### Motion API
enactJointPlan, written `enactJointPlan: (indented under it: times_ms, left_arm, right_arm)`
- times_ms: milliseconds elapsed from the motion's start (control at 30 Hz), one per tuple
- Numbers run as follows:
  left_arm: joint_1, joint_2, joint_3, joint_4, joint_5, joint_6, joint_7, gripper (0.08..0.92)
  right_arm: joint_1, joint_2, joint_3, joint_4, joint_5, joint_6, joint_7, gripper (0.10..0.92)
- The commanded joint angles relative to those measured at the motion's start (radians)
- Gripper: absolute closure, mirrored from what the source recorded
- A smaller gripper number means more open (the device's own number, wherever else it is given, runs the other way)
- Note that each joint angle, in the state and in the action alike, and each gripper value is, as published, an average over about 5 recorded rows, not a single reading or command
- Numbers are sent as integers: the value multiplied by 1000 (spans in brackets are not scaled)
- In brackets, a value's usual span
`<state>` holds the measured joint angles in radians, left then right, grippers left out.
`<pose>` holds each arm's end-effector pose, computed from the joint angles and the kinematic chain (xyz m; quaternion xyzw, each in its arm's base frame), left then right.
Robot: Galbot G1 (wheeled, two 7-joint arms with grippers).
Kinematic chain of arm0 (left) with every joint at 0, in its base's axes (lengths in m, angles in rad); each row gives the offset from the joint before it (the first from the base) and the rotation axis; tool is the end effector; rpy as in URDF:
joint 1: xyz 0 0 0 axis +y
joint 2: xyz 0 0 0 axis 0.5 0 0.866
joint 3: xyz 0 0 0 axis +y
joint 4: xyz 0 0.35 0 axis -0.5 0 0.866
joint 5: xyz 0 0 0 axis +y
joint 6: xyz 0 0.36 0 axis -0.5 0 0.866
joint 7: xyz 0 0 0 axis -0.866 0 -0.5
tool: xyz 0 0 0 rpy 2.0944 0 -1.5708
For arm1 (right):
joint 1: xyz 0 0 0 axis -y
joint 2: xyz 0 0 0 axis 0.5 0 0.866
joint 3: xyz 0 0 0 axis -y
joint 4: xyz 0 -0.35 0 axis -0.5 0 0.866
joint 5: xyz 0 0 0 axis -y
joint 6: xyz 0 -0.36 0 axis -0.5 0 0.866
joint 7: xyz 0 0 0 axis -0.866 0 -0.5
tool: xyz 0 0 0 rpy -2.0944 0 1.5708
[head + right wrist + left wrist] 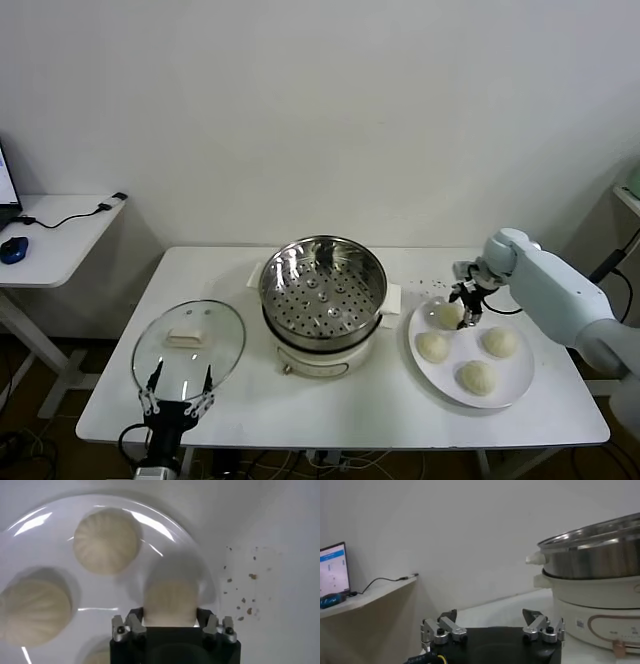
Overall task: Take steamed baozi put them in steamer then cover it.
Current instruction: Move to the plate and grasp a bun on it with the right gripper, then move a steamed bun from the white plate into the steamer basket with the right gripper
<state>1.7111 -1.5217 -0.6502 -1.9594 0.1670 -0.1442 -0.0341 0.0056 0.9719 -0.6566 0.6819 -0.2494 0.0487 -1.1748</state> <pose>0.1301 0.0525 -0.3700 0.0380 -0.9875 -0.1382 0.0651 0.5973 -0.1816 -0.2410 0.5084 -0.5367 0.5200 0.4278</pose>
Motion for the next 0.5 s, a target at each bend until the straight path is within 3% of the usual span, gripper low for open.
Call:
enactJointPlan:
  times_ms: [33,267,500]
  left_arm:
    - [6,1,0,-3,1,-1,0,177]
    - [12,1,-1,-8,4,-1,1,177]
    - [16,-1,0,-10,8,1,2,177]
  right_arm:
    - [40,-15,-14,28,18,35,-18,355]
    - [282,-26,-182,67,133,148,-86,355]
    - [562,70,-380,65,262,305,-143,354]
